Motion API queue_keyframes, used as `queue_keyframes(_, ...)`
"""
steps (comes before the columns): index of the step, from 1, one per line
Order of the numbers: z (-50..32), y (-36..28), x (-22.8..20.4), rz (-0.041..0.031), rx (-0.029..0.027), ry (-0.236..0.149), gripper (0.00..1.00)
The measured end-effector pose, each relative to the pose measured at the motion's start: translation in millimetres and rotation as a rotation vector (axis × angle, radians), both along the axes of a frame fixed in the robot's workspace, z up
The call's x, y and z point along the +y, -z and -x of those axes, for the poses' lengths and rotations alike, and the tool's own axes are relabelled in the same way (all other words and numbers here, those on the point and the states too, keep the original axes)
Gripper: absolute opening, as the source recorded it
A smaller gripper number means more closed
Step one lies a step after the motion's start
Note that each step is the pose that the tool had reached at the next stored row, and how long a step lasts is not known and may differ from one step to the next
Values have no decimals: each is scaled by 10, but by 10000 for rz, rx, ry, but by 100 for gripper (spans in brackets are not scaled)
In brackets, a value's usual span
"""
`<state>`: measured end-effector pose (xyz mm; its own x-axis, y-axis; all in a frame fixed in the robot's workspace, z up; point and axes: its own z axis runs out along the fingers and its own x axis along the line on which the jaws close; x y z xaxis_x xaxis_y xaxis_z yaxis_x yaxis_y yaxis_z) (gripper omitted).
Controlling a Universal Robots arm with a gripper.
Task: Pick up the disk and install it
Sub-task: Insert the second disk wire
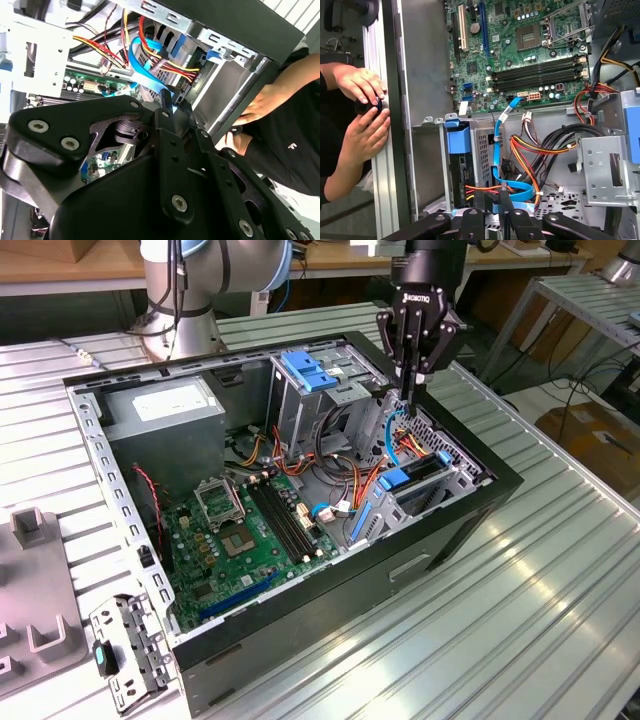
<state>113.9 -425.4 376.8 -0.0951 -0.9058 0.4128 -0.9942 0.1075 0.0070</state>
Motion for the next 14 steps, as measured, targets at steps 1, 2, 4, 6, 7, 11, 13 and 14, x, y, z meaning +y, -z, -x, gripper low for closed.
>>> queue_keyframes(1,0,13,18,2,0,6,25)
queue_keyframes(2,0,28,19,5,0,12,25)
queue_keyframes(4,0,69,19,44,0,27,25)
queue_keyframes(6,-1,124,19,66,0,30,25)
queue_keyframes(7,-1,146,18,65,-1,29,25)
queue_keyframes(11,-1,211,18,77,0,30,24)
queue_keyframes(13,-1,216,18,92,0,29,17)
queue_keyframes(14,-1,216,17,93,0,29,16)
